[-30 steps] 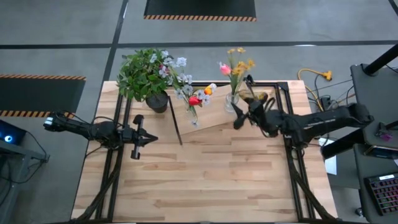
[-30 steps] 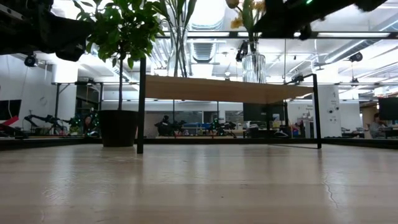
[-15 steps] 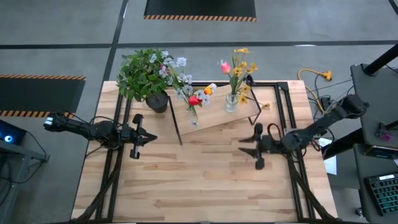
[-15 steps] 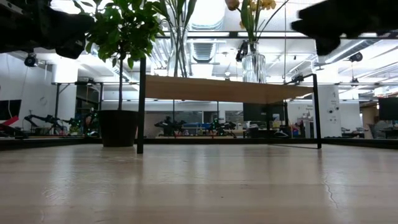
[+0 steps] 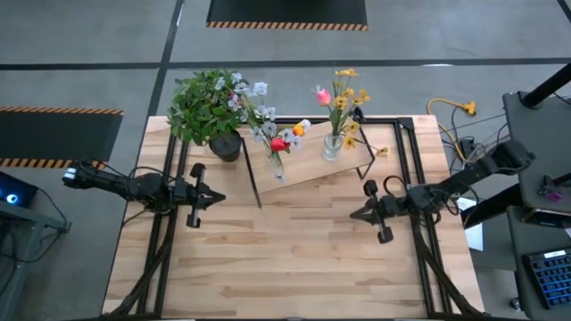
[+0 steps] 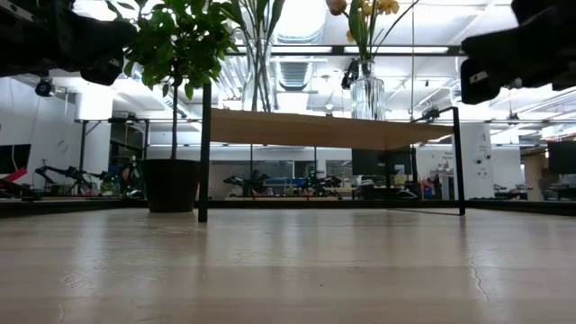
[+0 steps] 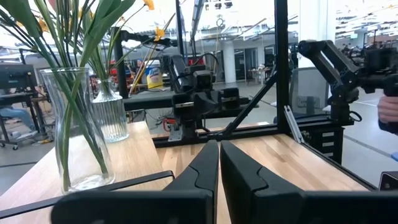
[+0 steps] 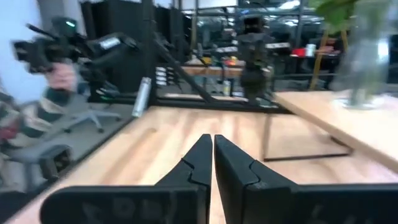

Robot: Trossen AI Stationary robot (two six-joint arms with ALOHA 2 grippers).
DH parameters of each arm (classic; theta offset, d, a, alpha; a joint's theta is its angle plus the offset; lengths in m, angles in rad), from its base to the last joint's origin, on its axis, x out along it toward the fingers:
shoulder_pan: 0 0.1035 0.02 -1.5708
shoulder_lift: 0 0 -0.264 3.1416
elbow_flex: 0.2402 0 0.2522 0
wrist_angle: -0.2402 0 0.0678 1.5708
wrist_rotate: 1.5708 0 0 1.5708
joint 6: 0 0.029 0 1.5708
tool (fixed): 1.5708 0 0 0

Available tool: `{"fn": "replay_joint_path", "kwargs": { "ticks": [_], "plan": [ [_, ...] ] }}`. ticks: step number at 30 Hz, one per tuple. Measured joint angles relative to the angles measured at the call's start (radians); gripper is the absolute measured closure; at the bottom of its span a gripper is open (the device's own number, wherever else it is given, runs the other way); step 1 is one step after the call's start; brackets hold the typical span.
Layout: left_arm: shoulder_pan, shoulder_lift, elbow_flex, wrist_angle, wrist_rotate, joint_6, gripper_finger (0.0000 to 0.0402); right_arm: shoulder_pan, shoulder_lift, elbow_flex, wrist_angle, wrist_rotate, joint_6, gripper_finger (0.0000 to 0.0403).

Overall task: Pick and place flowers into a vace then onto a shelf
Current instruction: Return to Home Position

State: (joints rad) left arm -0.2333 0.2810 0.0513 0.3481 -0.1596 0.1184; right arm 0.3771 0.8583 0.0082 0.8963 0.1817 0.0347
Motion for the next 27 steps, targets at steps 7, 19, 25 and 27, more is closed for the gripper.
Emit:
{"fn": "replay_joint_path", "kwargs": {
  "ticks": [7,19,25,27],
  "plan": [
    [0.0,0.0,0.0,-0.024,-0.004,0.0,0.0402,-0.227,-0.193,0.001,-0.198,-0.151,-0.002,0.0394],
    [0.0,-0.002,-0.039,-0.034,-0.139,-0.03,0.0402,-0.444,-0.464,0.001,-0.487,-0.289,0.018,0.0394],
    [0.007,-0.022,-0.041,-0.105,-0.199,-0.073,0.0402,-0.443,-0.569,0.001,-0.588,-0.234,0.016,0.0394],
    [0.01,-0.031,-0.041,-0.083,-0.19,-0.068,0.0402,-0.443,-0.605,0.001,-0.646,-0.2,0.014,0.0394]
  ]
}}
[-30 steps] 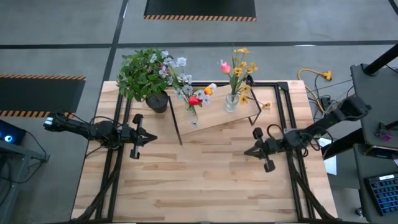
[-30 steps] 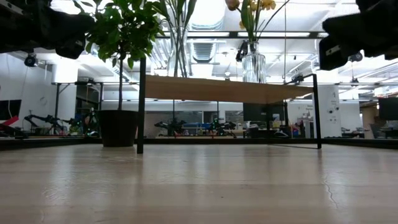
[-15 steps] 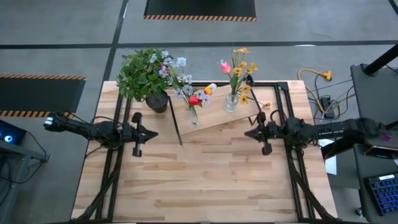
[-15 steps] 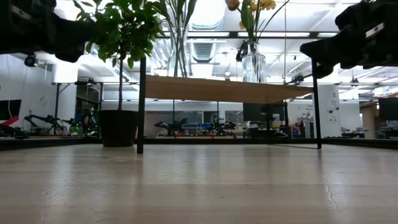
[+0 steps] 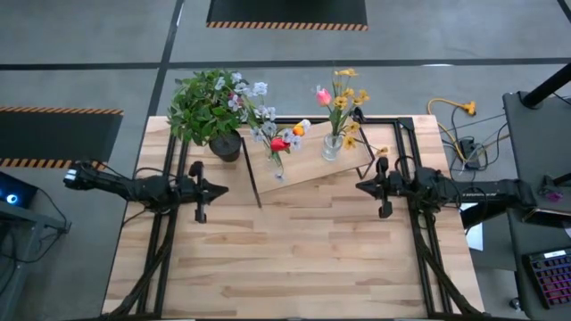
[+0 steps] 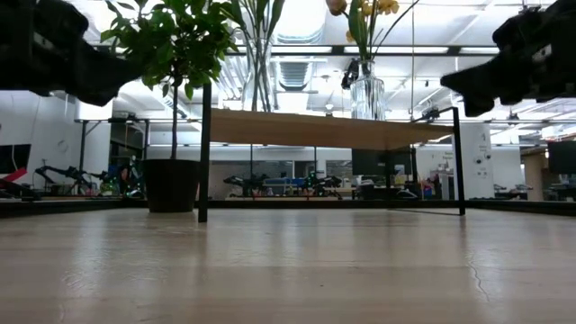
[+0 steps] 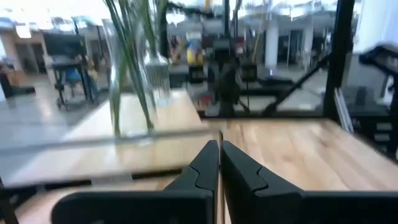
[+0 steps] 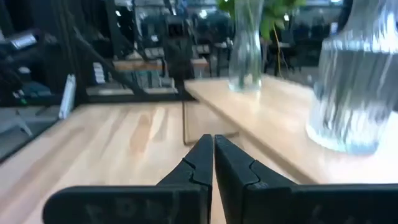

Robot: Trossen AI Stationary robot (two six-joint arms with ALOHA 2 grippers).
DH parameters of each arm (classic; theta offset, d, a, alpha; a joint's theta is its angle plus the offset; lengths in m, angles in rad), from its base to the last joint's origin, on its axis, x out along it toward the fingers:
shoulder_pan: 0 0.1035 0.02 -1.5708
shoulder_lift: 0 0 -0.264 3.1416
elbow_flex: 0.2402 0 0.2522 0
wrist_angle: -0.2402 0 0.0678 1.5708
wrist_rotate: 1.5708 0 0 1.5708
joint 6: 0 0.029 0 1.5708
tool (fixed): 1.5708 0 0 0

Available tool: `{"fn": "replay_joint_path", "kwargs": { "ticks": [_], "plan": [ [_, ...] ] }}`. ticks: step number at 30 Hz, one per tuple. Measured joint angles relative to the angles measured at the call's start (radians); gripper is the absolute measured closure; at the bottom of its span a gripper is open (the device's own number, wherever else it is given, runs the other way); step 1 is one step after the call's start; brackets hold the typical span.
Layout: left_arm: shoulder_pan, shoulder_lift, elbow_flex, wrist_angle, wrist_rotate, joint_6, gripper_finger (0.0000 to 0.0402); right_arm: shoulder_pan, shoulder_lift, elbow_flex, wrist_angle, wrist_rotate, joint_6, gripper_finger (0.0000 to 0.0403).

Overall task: Pick and place flowers into a vace then onto a shelf
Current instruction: Return to Home Position

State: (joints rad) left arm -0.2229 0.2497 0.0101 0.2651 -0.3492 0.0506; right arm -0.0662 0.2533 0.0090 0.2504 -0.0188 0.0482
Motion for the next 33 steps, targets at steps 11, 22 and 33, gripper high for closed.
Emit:
{"fn": "replay_joint_path", "kwargs": {
  "ticks": [11,22,33],
  "plan": [
    [0.235,-0.004,0.0,-0.005,0.243,-0.055,0.0402,0.001,-0.139,0.0,-0.077,0.011,-0.024,0.0394],
    [0.307,-0.004,0.0,0.006,0.4,-0.088,0.0402,0.001,-0.195,0.0,-0.212,0.028,0.033,0.0394],
    [0.307,-0.128,0.0,-0.14,0.4,-0.087,0.0402,0.001,-0.194,0.0,-0.24,0.048,0.019,0.0394]
  ]
}}
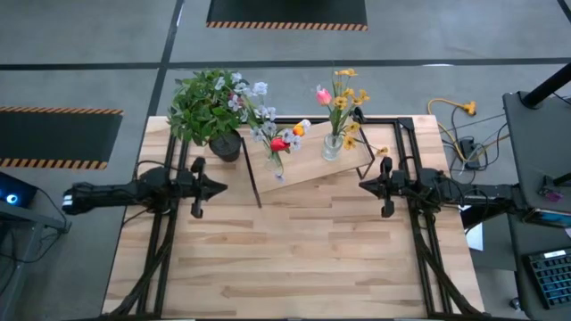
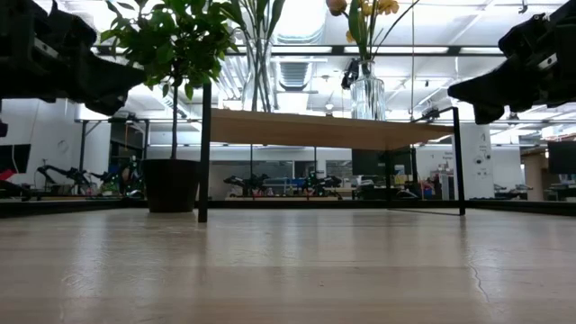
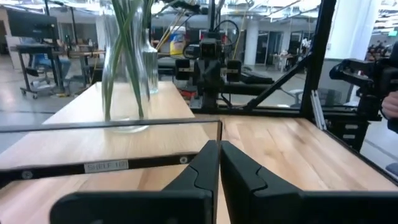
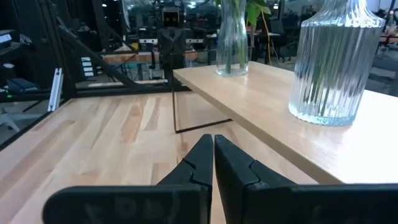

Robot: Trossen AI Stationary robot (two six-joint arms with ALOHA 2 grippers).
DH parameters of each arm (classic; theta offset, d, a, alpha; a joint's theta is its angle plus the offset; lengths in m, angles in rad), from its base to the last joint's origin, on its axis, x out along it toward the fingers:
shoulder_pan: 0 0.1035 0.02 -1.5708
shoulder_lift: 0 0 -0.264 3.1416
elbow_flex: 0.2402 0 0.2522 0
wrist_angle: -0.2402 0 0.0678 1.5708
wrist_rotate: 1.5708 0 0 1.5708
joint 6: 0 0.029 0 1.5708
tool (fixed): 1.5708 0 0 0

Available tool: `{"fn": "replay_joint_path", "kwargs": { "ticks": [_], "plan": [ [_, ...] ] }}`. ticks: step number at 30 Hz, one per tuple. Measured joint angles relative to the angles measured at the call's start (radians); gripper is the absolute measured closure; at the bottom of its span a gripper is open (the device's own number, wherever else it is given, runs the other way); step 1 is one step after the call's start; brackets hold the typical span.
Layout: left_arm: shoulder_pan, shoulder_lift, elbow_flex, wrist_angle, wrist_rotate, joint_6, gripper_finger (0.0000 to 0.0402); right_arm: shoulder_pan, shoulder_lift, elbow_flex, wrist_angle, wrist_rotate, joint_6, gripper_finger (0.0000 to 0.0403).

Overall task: Pick and place flowers into a vace then onto a shelf
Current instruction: Return to Home Position

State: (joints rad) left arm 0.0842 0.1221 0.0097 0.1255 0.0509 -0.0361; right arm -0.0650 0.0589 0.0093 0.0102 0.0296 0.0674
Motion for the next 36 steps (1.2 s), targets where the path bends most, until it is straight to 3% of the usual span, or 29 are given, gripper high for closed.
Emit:
{"fn": "replay_joint_path", "kwargs": {
  "ticks": [10,23,36],
  "plan": [
    [0.0,-0.112,0.0,-0.065,0.0,0.041,0.0402,0.0,0.0,0.0,0.01,-0.001,0.006,0.0394],
    [0.0,-0.053,0.001,-0.063,-0.001,0.016,0.0402,0.0,0.002,0.0,0.023,-0.002,0.109,0.0394],
    [0.0,0.025,0.001,-0.063,-0.001,0.015,0.0402,0.0,0.004,0.0,0.024,-0.002,0.109,0.0394]
  ]
}}
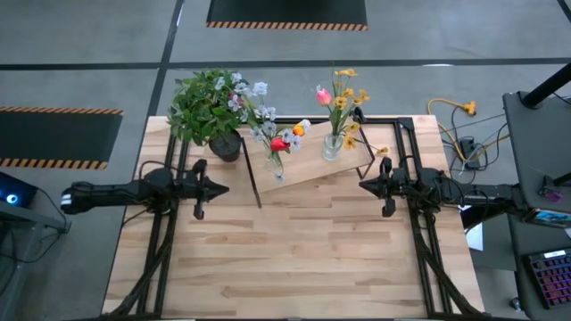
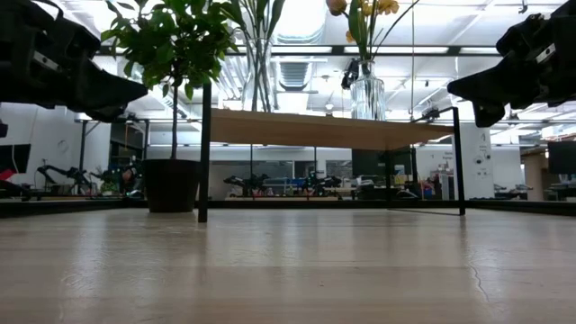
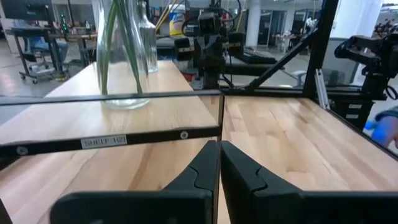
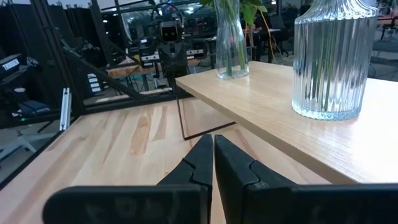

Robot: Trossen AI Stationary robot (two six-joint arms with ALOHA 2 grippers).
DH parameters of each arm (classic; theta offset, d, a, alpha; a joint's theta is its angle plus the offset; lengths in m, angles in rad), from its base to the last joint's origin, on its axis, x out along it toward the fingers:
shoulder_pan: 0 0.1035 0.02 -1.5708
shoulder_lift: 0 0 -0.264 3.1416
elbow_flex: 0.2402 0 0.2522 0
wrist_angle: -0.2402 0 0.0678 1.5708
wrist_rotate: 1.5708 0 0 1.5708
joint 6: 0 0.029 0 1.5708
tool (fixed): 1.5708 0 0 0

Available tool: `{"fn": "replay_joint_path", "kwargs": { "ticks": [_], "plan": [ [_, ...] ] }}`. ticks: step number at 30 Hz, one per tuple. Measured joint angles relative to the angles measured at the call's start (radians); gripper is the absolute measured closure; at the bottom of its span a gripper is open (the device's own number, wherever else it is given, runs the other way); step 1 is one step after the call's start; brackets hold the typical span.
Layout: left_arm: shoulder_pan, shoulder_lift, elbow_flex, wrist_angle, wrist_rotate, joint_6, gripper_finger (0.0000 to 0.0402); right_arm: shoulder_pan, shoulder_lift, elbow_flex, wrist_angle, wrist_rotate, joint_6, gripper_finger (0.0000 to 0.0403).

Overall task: Pick and place flowers into a vace then onto a shelf
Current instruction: Return to Home Position

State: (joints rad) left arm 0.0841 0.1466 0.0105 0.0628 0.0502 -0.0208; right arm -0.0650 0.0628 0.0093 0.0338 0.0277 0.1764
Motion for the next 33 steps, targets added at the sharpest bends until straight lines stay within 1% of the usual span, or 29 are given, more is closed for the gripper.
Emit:
{"fn": "replay_joint_path", "kwargs": {
  "ticks": [20,33],
  "plan": [
    [0.0,0.085,0.0,0.0,0.0,0.0,0.0402,0.0,0.0,0.0,0.0,0.0,0.0,0.0394],
    [0.0,0.091,0.0,0.0,0.0,0.0,0.0402,0.0,-0.001,0.0,0.0,0.0,0.0,0.0394]
  ]
}}
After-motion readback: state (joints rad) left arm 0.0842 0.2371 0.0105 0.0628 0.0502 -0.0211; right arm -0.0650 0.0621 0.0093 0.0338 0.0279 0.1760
